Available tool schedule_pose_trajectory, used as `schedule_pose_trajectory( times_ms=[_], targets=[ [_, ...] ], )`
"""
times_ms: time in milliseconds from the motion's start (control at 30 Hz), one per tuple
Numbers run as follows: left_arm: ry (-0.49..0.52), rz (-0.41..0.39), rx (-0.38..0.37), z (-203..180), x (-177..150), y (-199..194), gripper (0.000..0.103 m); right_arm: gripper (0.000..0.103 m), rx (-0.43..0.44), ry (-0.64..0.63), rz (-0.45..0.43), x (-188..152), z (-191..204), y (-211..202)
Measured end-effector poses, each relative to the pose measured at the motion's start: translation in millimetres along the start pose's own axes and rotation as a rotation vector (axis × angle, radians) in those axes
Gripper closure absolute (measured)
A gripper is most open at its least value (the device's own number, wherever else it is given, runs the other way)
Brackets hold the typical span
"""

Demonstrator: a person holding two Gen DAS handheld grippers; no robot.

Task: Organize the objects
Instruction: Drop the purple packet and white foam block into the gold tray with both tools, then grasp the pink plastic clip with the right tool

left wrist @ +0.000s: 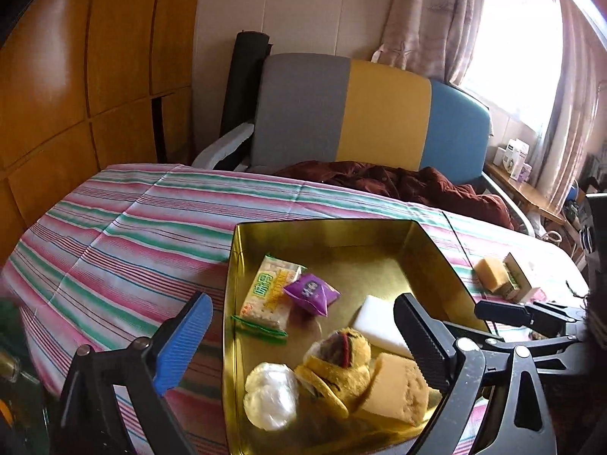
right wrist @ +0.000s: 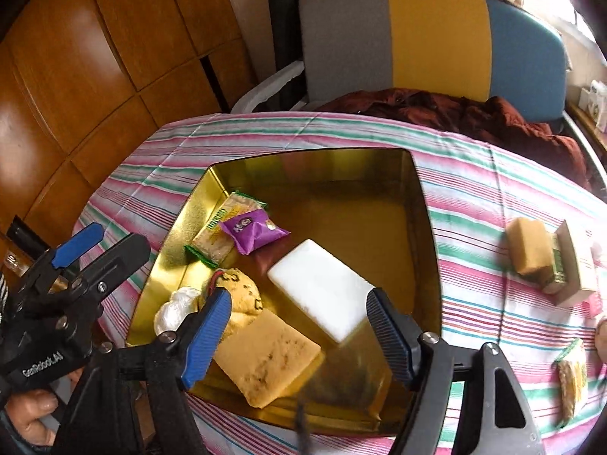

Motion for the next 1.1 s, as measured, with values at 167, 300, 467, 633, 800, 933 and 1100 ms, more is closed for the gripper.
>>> schedule_pose_trajectory(
  times_ms=[167, 300, 467, 633, 800, 933, 1100],
  targets=[
    [0.01, 0.008, 0.01, -7.3, -4.8, -4.4, 0.004, 0.023, -0.04, 0.016, -0.017, -7.5, -11.2, -5.7],
    [0.023, 0.014, 0.015, -12.2, -8.4, -5.6, 0.004, 0.023, -0.071, 0.039, -0.027, -12.5, -25.4, -9.9],
    [0.046, 0.027, -0.011, -23.5, -12.1, -5.1, 0.004, 0.023, -0.095, 0.078, -0.028, -17.3, -45.6, -13.3],
    [0.061, 0.048, -0.045, -35.9, -16.3, -1.7, 0.004, 0.023, -0.12, 0.123, -0.012, -22.8, -69.0, -12.3],
    [0.079, 0.069, -0.074, -47.1, -18.9, 2.9, 0.004, 0.023, -0.151, 0.176, 0.014, -32.1, -97.2, -9.5],
    [0.097, 0.079, -0.098, -57.9, -17.9, 4.8, 0.004, 0.023, -0.18, 0.226, 0.039, -41.5, -127.6, -10.0],
    [0.128, 0.093, -0.131, -74.0, -16.1, 8.9, 0.004, 0.023, -0.234, 0.278, 0.063, -49.8, -176.0, -17.7]
  ],
)
Point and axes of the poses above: each gripper's, at about its wrist camera, not at the fingertips, and y roughly the way its jaws point, z to its left, x to its top, the point moved 4 cm from there along y, roughly the way its jaws point, and after that the axes turned 7 degrees about -x, right-handed, at the moved point
